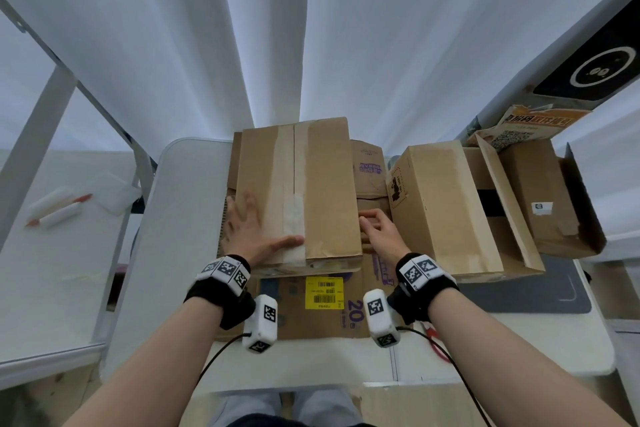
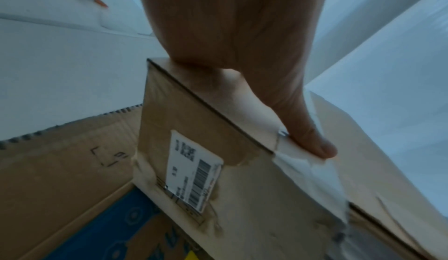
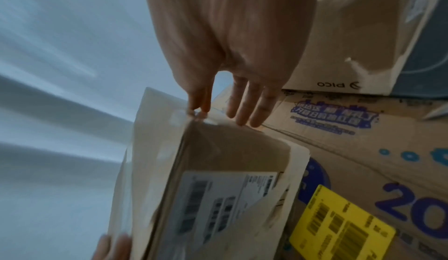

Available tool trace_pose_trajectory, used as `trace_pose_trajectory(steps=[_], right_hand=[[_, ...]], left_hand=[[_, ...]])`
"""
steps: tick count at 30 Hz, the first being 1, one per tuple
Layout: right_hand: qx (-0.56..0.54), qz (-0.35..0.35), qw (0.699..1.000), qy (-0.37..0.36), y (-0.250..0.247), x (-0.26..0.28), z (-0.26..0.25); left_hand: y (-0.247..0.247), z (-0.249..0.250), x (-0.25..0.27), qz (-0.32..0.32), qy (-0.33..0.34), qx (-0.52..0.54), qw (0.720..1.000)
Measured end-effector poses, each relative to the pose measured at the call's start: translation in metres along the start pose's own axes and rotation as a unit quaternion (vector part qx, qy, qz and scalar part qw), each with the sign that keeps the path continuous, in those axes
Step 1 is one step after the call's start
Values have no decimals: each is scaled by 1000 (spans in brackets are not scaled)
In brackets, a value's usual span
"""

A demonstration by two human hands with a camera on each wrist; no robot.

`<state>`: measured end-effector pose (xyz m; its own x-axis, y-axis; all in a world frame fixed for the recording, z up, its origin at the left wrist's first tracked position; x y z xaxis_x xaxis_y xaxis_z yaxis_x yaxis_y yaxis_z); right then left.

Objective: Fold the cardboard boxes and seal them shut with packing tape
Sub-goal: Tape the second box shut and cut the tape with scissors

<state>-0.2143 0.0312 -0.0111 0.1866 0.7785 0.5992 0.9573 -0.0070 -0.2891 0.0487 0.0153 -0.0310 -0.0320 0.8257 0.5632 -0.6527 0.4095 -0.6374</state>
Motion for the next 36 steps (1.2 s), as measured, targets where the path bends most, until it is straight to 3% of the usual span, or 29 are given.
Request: trace_pose_trajectory(steps=[7, 12, 15, 20, 23, 25, 28, 30, 32, 34, 36], right_hand=[[-29, -107, 991, 78, 20, 2, 1], [-88, -93, 989, 68, 28, 6, -3], [-134, -75, 987, 39, 16, 11, -9], [-152, -92, 984, -23, -8, 26, -41], [-94, -92, 990, -59, -16, 34, -57], [-61, -87, 992, -71, -19, 37, -60], [-18, -70, 994, -84, -19, 42, -57], [23, -59, 993, -104, -16, 44, -55], [73, -58, 987, -130, -6, 47, -57], [131, -54, 978, -151, 8, 48, -60], [177, -52, 969, -164, 22, 47, -59]], left_hand=[[-25, -38, -6, -7, -36, 65, 997], [-31, -46, -5, -24, -27, 172, 984], [-27, -50, 0, -55, -10, 243, 968], [-5, -36, 15, -157, 48, 359, 919], [11, -19, 23, -160, 78, 357, 917], [14, -12, 27, -146, 73, 360, 918], [17, -13, 19, -179, 58, 369, 910], [17, -10, 19, -236, 30, 443, 864], [17, -4, 22, -276, 1, 533, 800], [17, 0, 27, -268, -31, 614, 741], [16, 2, 34, -238, -56, 651, 719]])
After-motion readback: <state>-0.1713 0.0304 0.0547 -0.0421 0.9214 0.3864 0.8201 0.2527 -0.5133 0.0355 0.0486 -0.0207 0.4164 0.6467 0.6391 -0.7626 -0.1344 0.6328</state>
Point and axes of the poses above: each hand's wrist, its own x-axis away from the middle knuckle, its own y-axis out of the palm, z = x × y, the point moved 2 cm from there along -x, towards the middle knuckle, and after that the axes turned 1 degree about -x, right-handed, at the moved point
